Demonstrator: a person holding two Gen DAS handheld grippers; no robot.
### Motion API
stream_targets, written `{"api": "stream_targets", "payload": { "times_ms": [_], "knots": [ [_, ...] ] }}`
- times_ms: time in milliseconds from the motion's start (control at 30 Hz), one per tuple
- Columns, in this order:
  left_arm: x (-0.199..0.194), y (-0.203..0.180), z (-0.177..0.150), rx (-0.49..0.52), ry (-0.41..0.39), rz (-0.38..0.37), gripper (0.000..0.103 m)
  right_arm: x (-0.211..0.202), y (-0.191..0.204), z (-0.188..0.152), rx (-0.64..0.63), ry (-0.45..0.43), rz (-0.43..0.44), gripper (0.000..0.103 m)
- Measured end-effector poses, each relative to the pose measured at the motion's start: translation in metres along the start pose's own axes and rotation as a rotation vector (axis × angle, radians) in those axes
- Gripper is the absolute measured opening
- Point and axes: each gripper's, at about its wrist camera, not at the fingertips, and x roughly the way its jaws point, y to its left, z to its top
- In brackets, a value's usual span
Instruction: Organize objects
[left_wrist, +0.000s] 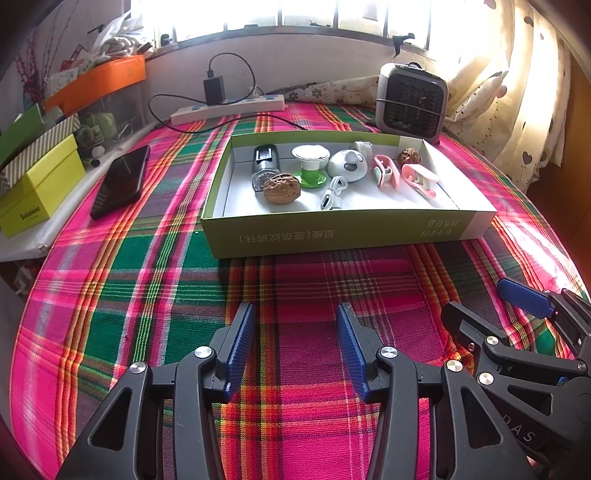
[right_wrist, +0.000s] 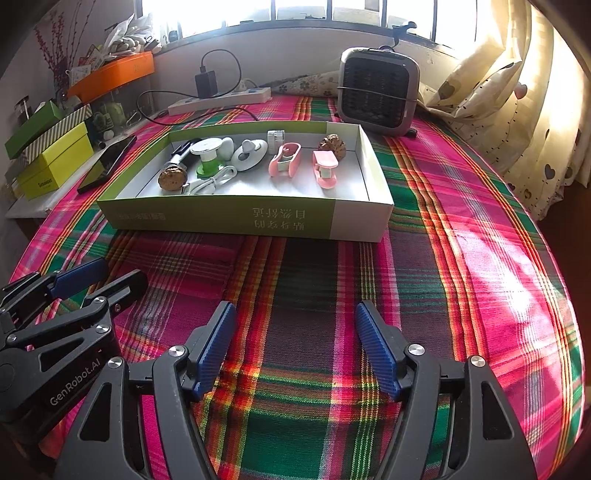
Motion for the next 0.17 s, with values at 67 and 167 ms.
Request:
{"api": "stream_targets", "payload": {
  "times_ms": [67,167],
  "knots": [
    [0.0000,-0.0005,-0.0002,0.000,0.000,0.000,0.044,0.0000,0.0002,0.0000,0.000,0.000,0.000,0.068],
    [-0.0001,-0.0016,-0.0005,-0.001,0.000,0.000,0.044,0.0000,-0.0001,0.0000,0.000,0.000,0.000,0.068]
  ]
}}
